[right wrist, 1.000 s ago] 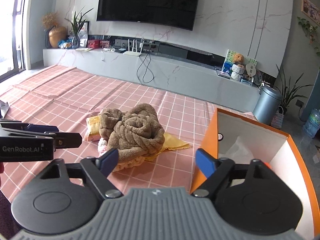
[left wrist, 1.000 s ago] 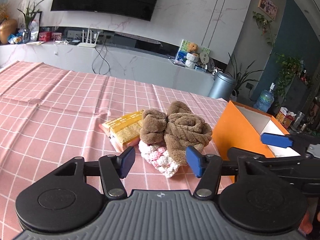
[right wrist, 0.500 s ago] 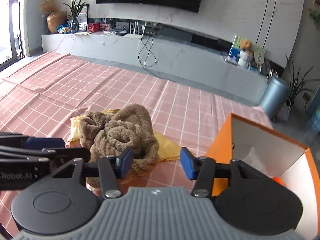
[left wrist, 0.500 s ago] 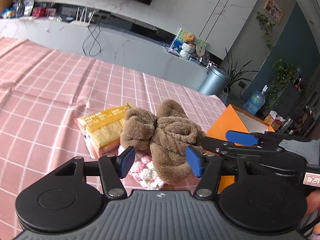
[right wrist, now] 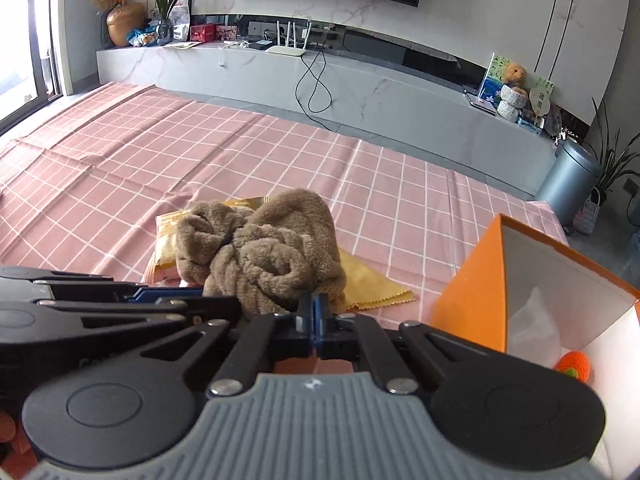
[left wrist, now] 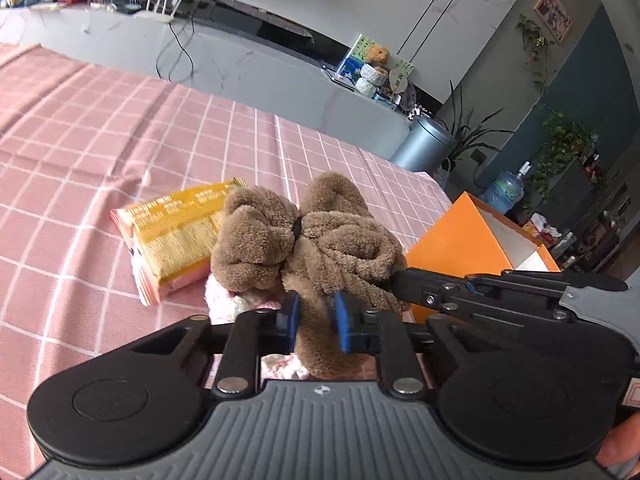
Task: Organize soft objects
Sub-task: 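Grasp the brown towel with the left tool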
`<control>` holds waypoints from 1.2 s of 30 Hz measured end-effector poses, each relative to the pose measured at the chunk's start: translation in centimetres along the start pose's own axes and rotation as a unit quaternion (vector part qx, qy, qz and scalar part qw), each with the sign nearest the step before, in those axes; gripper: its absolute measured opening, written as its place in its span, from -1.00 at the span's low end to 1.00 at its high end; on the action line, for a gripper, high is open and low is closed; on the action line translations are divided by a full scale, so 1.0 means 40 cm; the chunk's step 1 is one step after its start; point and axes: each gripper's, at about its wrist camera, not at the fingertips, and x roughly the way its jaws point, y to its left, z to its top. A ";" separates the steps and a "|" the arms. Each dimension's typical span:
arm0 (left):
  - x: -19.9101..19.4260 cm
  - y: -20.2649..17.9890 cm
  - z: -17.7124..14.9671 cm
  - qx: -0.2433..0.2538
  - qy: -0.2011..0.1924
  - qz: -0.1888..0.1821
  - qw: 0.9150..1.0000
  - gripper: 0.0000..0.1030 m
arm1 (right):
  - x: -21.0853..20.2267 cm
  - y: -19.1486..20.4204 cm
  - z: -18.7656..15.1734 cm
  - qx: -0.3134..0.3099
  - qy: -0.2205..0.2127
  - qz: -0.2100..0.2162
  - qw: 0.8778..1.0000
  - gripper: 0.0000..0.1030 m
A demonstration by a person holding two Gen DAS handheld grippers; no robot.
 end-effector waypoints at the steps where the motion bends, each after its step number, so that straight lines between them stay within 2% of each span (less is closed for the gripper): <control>1: -0.009 -0.006 0.000 0.009 -0.006 0.009 1.000 -0.82 | -0.011 0.004 -0.003 0.000 -0.005 0.000 1.000 -1.00; 3: -0.037 -0.016 0.002 0.027 -0.022 0.021 0.999 -0.86 | -0.038 0.013 -0.007 -0.001 -0.017 0.007 1.000 -1.00; 4: -0.058 -0.021 0.004 0.034 -0.031 0.021 0.999 -1.00 | -0.055 0.017 -0.009 0.002 -0.023 0.015 1.000 -1.00; 8: -0.131 -0.026 -0.003 0.046 -0.043 0.014 0.998 -1.00 | -0.115 0.061 -0.024 0.015 -0.042 0.047 0.998 -1.00; 12: -0.188 -0.009 -0.030 0.046 -0.041 0.035 0.998 -1.00 | -0.140 0.120 -0.056 0.019 -0.036 0.081 0.996 -1.00; 16: -0.224 0.036 -0.054 0.021 -0.033 0.060 0.997 -0.99 | -0.141 0.142 -0.084 0.008 -0.028 0.068 0.997 -1.00; 20: -0.242 0.064 -0.067 -0.007 -0.038 0.059 0.998 -0.94 | -0.136 0.122 -0.096 0.004 -0.021 0.040 0.999 -0.97; 25: -0.222 0.036 -0.063 0.011 -0.038 0.059 0.997 -0.92 | -0.132 0.078 -0.099 -0.014 -0.016 -0.001 1.000 -0.96; 28: -0.203 0.005 -0.067 0.035 -0.054 0.070 0.995 -0.92 | -0.127 0.049 -0.094 -0.010 -0.015 -0.022 1.000 -0.78; 30: -0.185 -0.009 -0.066 0.042 -0.055 0.062 0.996 -0.92 | -0.123 0.033 -0.092 0.000 -0.016 -0.037 0.999 -0.21; 32: -0.167 -0.020 -0.060 0.045 -0.050 0.058 0.996 -0.92 | -0.119 0.022 -0.089 0.013 -0.017 -0.048 0.999 -0.17; 36: -0.134 -0.020 -0.043 0.021 -0.032 0.010 0.999 -0.89 | -0.103 0.008 -0.078 0.023 -0.009 -0.049 0.999 -0.17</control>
